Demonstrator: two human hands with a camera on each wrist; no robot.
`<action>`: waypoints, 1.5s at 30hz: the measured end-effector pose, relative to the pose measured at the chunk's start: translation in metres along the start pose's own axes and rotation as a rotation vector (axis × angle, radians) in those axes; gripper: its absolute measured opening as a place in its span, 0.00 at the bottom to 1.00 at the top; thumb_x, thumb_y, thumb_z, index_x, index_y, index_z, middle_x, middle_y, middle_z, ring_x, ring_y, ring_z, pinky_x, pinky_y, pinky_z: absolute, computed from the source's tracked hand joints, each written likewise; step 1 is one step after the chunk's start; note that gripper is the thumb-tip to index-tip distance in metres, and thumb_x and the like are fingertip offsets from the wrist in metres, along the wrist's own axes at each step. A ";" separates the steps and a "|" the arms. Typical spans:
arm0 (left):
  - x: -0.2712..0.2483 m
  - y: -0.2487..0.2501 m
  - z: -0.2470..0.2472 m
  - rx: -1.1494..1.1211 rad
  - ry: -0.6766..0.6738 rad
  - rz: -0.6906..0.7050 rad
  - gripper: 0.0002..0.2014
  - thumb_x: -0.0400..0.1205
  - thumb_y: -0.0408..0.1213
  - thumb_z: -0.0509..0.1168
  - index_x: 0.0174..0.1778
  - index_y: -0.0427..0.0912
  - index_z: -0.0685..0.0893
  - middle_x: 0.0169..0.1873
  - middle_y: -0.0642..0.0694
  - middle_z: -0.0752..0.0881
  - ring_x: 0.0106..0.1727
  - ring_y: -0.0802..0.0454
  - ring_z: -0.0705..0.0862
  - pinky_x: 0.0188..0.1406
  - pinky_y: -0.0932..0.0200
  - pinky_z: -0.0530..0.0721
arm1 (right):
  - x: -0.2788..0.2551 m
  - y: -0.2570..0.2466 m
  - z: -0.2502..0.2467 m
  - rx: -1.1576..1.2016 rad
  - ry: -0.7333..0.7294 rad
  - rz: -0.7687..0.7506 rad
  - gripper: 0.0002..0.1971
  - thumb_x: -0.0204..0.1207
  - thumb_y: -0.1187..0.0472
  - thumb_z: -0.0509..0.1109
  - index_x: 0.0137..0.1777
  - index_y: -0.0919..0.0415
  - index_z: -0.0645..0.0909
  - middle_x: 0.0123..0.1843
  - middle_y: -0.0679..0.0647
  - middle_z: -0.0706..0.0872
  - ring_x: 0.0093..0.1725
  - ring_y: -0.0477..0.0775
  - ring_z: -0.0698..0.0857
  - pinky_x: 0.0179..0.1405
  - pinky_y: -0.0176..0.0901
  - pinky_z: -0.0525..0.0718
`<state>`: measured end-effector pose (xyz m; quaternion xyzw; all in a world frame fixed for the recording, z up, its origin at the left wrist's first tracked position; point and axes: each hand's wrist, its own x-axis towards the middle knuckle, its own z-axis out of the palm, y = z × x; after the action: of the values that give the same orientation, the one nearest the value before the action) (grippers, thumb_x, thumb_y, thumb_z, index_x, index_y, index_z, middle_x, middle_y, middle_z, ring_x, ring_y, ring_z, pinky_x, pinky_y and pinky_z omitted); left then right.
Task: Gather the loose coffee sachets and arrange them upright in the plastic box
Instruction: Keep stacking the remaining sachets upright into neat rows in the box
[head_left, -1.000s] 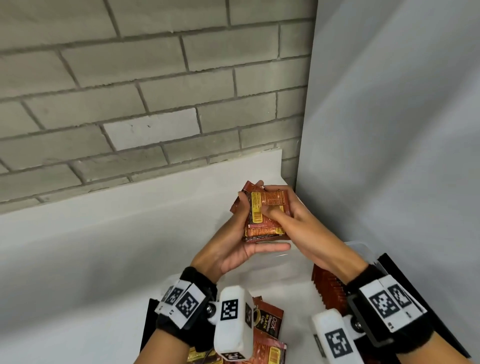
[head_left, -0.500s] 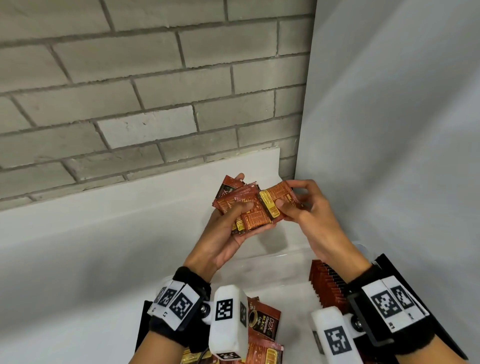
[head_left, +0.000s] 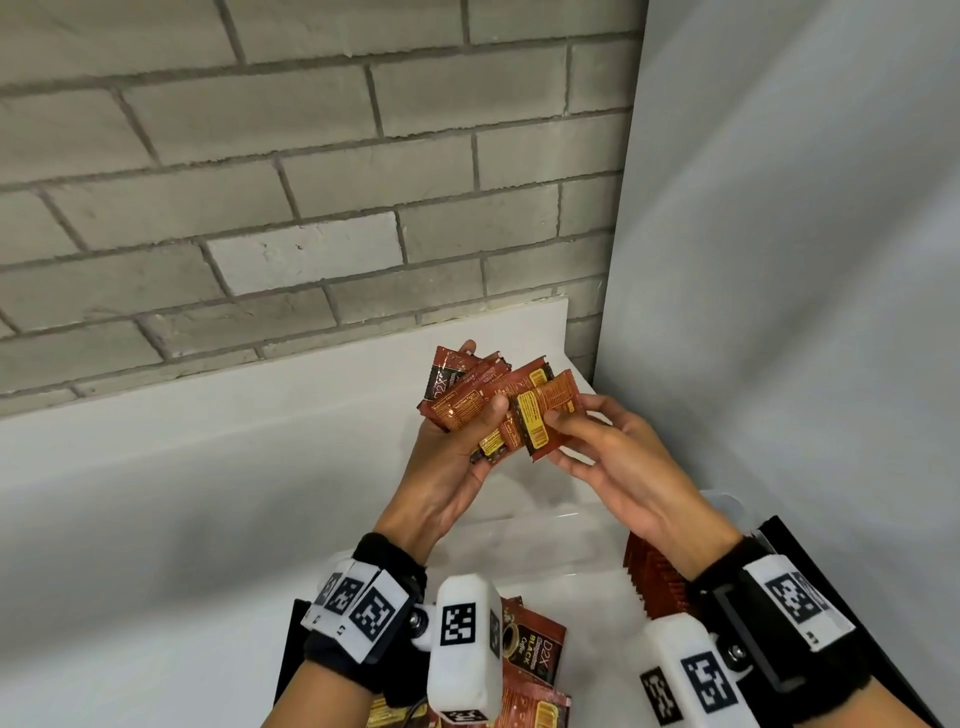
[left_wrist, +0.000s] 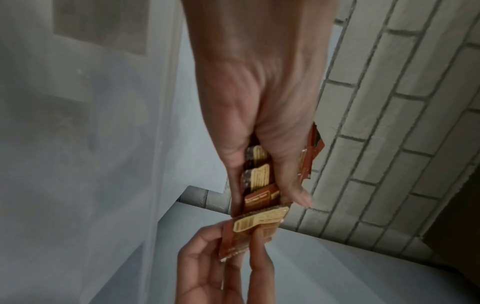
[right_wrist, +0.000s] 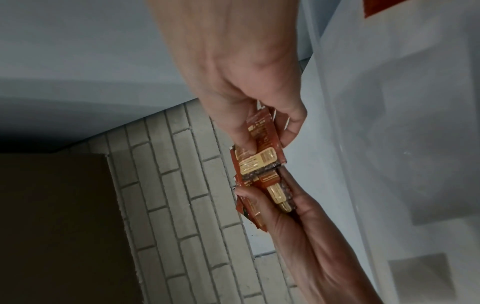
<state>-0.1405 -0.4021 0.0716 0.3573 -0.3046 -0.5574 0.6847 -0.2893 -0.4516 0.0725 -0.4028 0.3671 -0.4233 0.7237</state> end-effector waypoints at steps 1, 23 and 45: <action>0.000 -0.001 0.000 0.018 -0.001 -0.009 0.15 0.73 0.34 0.68 0.56 0.47 0.87 0.54 0.41 0.90 0.58 0.43 0.88 0.52 0.49 0.89 | 0.000 -0.001 -0.001 0.009 0.006 -0.009 0.12 0.74 0.70 0.73 0.55 0.61 0.78 0.44 0.54 0.92 0.44 0.50 0.91 0.53 0.49 0.87; 0.001 -0.004 -0.001 0.022 -0.005 -0.053 0.16 0.75 0.38 0.66 0.59 0.43 0.84 0.56 0.37 0.89 0.56 0.42 0.89 0.48 0.51 0.89 | -0.005 -0.005 0.000 -0.297 -0.080 -0.097 0.16 0.73 0.74 0.72 0.58 0.60 0.81 0.52 0.54 0.89 0.49 0.44 0.89 0.39 0.29 0.83; 0.005 0.000 -0.001 0.018 0.137 -0.039 0.12 0.86 0.35 0.60 0.61 0.37 0.83 0.55 0.37 0.87 0.57 0.44 0.88 0.58 0.47 0.86 | -0.005 -0.012 -0.005 -0.360 -0.041 -0.114 0.13 0.75 0.71 0.71 0.57 0.58 0.78 0.51 0.53 0.90 0.45 0.43 0.90 0.38 0.28 0.83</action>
<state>-0.1385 -0.4072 0.0707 0.4064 -0.2550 -0.5421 0.6899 -0.2992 -0.4522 0.0821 -0.5546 0.3985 -0.3829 0.6221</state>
